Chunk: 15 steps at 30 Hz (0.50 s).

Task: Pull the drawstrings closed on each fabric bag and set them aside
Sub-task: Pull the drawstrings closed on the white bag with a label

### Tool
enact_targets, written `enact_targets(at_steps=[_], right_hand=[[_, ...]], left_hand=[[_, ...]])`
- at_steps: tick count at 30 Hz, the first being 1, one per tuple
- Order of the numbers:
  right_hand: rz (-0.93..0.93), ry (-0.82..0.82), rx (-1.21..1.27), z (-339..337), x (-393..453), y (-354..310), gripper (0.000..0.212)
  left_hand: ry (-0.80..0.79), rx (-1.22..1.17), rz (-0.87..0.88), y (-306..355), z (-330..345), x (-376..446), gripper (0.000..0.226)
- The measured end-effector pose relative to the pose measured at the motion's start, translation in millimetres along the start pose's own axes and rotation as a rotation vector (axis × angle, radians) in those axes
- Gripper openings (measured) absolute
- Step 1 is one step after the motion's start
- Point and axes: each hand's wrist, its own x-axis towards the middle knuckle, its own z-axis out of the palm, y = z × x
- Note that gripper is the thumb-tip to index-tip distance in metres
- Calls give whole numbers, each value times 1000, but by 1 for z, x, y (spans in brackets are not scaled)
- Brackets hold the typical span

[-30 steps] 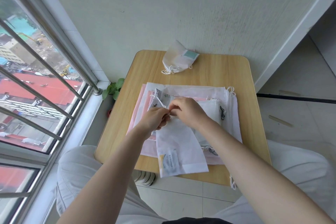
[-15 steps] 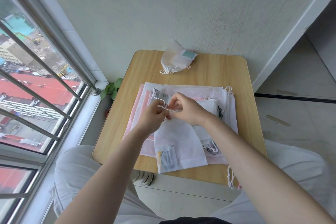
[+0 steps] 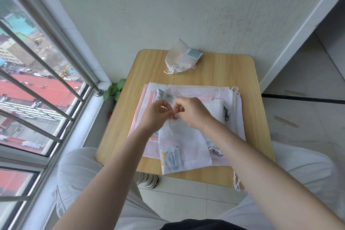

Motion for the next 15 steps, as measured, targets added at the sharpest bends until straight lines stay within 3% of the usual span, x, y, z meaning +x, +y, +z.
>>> enact_targets(at_steps=[6,11,15], right_hand=[[7,77,31,3,-2,3,10],[7,107,28,3,-2,5,10],[-3,107,-3,5,0,5,3]], left_hand=[[55,-169,-79,7,-5,-1,14],[-29,4,-71,8,-3,-2,21],[51,108,-36,5,1,0,20]])
